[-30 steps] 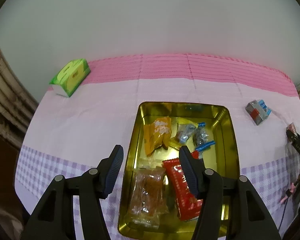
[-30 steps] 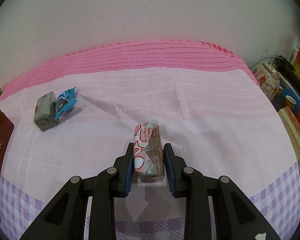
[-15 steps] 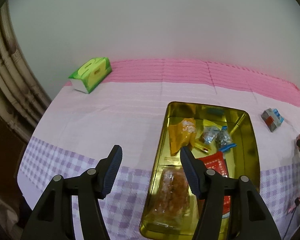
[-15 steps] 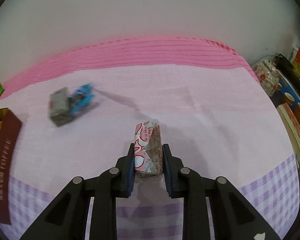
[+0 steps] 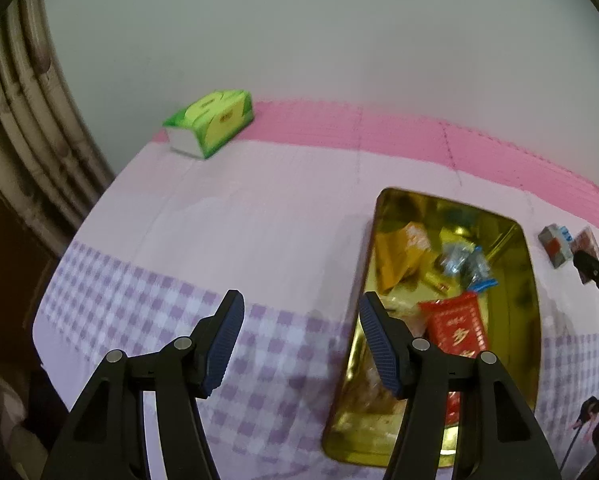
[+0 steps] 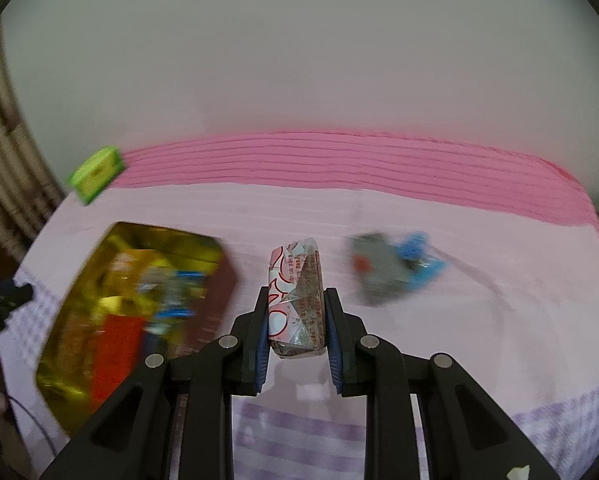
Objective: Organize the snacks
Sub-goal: 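Carry the pink-and-white packet over the tin tray with the right gripper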
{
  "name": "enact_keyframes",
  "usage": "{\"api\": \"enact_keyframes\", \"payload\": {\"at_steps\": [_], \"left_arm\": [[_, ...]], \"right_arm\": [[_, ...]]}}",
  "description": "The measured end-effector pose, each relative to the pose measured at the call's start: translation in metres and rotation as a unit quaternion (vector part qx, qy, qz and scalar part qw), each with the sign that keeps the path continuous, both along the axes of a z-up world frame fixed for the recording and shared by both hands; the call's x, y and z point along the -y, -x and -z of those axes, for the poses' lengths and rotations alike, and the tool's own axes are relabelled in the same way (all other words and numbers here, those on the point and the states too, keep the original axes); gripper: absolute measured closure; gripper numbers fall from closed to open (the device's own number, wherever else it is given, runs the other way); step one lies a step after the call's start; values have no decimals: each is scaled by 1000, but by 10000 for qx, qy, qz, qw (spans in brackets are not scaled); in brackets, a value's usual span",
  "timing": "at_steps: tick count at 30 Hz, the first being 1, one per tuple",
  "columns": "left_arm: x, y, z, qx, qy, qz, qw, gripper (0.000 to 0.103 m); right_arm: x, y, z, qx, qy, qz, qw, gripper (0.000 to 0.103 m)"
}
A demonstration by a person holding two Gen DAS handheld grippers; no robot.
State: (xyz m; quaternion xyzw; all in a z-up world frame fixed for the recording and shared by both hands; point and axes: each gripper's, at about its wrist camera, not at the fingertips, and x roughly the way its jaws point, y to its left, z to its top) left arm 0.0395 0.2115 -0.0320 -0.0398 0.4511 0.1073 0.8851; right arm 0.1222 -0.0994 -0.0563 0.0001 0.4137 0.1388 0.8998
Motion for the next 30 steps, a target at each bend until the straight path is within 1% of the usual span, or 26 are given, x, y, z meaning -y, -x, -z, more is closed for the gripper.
{"api": "enact_keyframes", "payload": {"at_steps": [4, 7, 12, 15, 21, 28, 30], "left_arm": [[-9, 4, 5, -153, 60, -93, 9998, 42], [-15, 8, 7, -202, 63, -163, 9996, 42], [-22, 12, 10, -215, 13, -213, 9995, 42], [-24, 13, 11, -222, 21, -210, 9995, 42], [-32, 13, 15, -243, 49, -315, 9992, 42], [-39, 14, 24, -236, -153, -428, 9987, 42], [-42, 14, 24, -235, -136, -427, 9987, 42]], "right_arm": [[-40, 0, -1, -7, 65, -364, 9993, 81], [-60, -2, 2, -55, 76, -527, 9986, 81], [-86, -6, 14, -149, 267, -715, 9970, 81], [-96, -11, 21, -220, 367, -750, 9963, 81], [-106, -14, 31, -223, 690, -765, 9944, 81], [-110, -18, 38, -309, 858, -683, 9935, 81], [-112, -19, 39, -324, 895, -664, 9932, 81]]}}
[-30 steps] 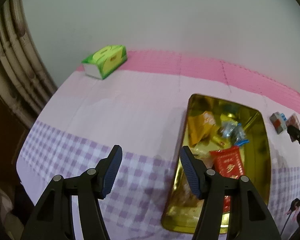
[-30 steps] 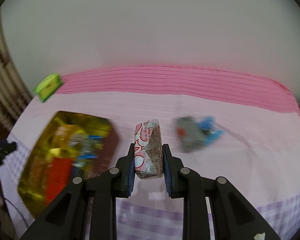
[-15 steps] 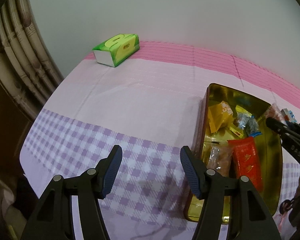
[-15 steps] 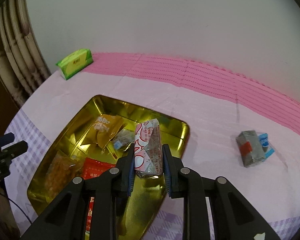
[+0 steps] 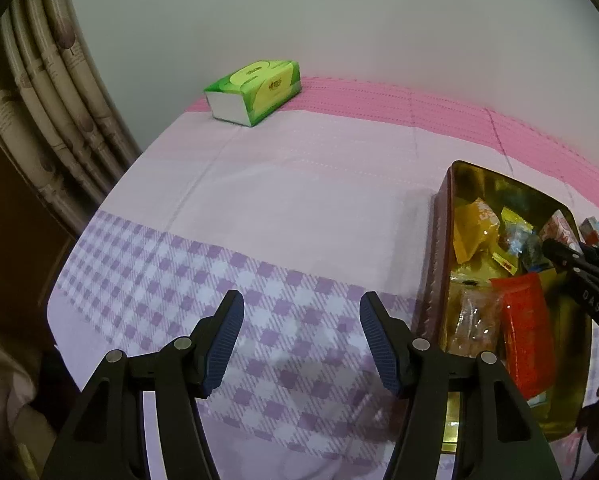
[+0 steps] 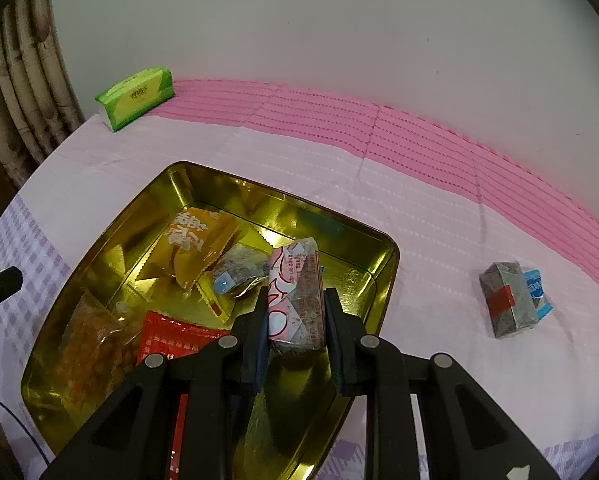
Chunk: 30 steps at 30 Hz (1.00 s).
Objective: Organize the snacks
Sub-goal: 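Carry the pink-and-white packet over the tin tray with the right gripper, then lower the pink packet into the tray and open the right gripper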
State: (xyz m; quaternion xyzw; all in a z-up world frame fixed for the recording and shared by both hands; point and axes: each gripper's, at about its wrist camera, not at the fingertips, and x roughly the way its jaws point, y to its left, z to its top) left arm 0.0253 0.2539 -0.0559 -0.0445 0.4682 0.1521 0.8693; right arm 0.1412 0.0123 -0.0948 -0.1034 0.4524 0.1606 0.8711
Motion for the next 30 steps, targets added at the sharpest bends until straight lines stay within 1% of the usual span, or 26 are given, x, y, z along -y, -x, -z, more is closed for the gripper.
{"api": "enact_keyframes", "payload": {"at_steps": [5, 10, 15, 19, 21, 25, 30], "left_arm": [[-7, -1, 0, 30, 51, -96, 9999, 41], [-12, 0, -1, 47, 117, -135, 9998, 41], [-12, 1, -3, 68, 122, -134, 9998, 41], [-12, 1, -3, 75, 144, -125, 9998, 41], [-12, 2, -3, 83, 146, -132, 9998, 41], [-14, 2, -3, 82, 145, -156, 9997, 41], [-15, 2, -1, 51, 153, -193, 9997, 41]], "right_arm": [[-4, 0, 3, -58, 51, -17, 10000, 80], [-8, 2, 1, -10, 87, -74, 9999, 78], [-7, 4, -1, -37, -11, -86, 10000, 77], [-5, 6, -7, 46, -90, -110, 9999, 64], [-3, 8, -12, 96, -146, -113, 9998, 64], [14, 11, -28, 347, -297, -62, 9989, 64], [57, 0, -38, 537, -244, 391, 9975, 64]]}}
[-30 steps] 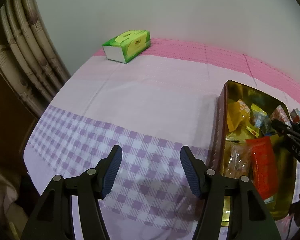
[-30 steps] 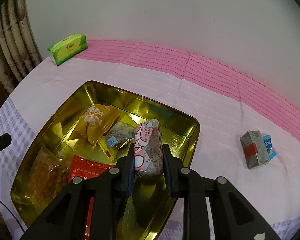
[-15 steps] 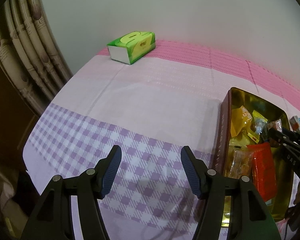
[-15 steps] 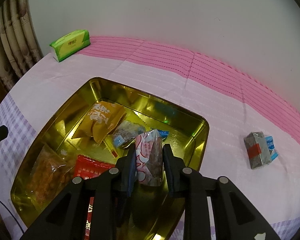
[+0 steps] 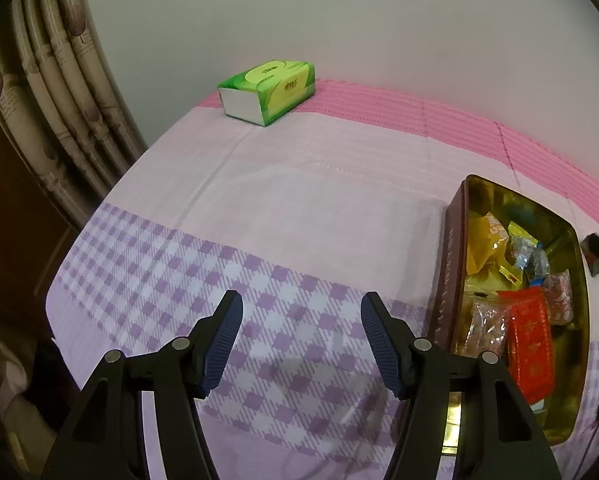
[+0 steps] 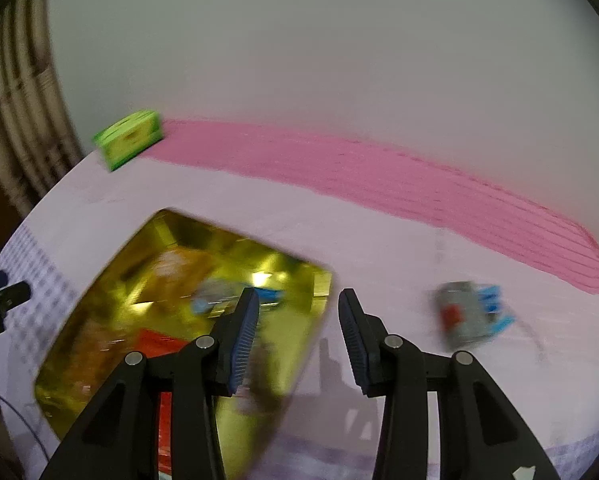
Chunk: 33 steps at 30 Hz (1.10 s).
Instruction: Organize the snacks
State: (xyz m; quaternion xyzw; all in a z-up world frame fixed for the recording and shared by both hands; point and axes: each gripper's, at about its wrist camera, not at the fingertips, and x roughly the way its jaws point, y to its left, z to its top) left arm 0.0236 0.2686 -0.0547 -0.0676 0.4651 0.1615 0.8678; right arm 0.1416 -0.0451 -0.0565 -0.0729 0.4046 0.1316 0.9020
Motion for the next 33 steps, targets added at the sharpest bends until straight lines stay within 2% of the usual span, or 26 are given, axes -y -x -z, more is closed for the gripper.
{"api": "enact_keyframes", "payload": {"at_steps": [7, 12, 18, 23, 33], "left_arm": [[-1, -1, 5, -31, -39, -13, 10000, 41], [-4, -2, 11, -163, 50, -135, 9998, 41], [-5, -3, 12, -273, 35, -271, 9993, 41], [6, -6, 5, -303, -88, -223, 9993, 41], [61, -32, -26, -126, -177, 377, 9991, 41]], "right_arm": [[88, -33, 9, -138, 52, 897, 9959, 64], [127, -54, 20, -211, 214, 1166, 9927, 64], [142, -73, 32, -313, 86, 869, 9957, 64], [139, -84, 45, -457, -32, 511, 9976, 64], [151, -84, 49, -507, -444, 194, 9975, 64]]}}
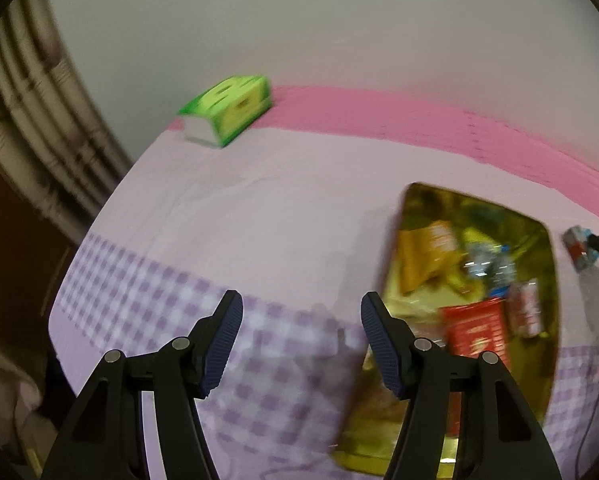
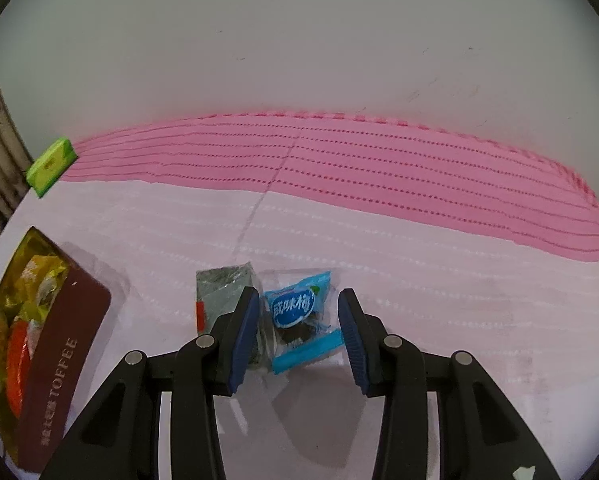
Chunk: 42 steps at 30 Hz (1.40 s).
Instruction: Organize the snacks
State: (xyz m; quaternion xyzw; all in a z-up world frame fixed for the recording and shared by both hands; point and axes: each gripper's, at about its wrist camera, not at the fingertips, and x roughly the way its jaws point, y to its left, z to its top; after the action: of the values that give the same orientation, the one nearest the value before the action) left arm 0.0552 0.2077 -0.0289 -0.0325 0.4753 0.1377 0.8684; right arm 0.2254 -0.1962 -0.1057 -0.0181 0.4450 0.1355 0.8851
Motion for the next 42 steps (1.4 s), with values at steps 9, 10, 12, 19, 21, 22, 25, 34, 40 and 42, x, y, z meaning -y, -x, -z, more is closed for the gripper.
{"api": "enact_keyframes", "payload": {"at_steps": [9, 10, 12, 19, 21, 22, 25, 34, 40, 42], "left_arm": [[46, -22, -12, 8, -16, 494, 9988, 40], [50, -23, -13, -7, -27, 523, 9986, 40], [56, -27, -13, -34, -12, 577, 9983, 40], [81, -37, -18, -74, -26, 817, 9966, 40], [88, -41, -20, -69, -15, 897, 9959, 40], [94, -44, -21, -74, 1, 965, 9953, 40], [112, -50, -22, -84, 55, 1145, 9934, 40], [174, -69, -21, -94, 55, 1739, 9847, 40], [199, -84, -12, -204, 251, 1856, 9821, 40], [208, -88, -9, -210, 335, 1899, 9810, 40]], "right_arm": [[7, 0, 7, -33, 308, -542, 9981, 64], [4, 0, 9, -42, 330, -614, 9976, 64], [-3, 1, 12, 17, 428, -709, 9966, 64], [-3, -4, 16, 101, 221, -642, 9976, 71], [-3, -4, 17, 122, 197, -650, 9976, 71], [-3, -4, 18, 128, 166, -652, 9977, 71], [-1, -1, 20, 115, 150, -610, 9980, 71], [-6, 8, 24, 292, 322, -443, 9981, 77], [19, 16, 21, 371, 377, 180, 9984, 77], [36, 21, 21, 356, 372, 486, 9975, 77]]}}
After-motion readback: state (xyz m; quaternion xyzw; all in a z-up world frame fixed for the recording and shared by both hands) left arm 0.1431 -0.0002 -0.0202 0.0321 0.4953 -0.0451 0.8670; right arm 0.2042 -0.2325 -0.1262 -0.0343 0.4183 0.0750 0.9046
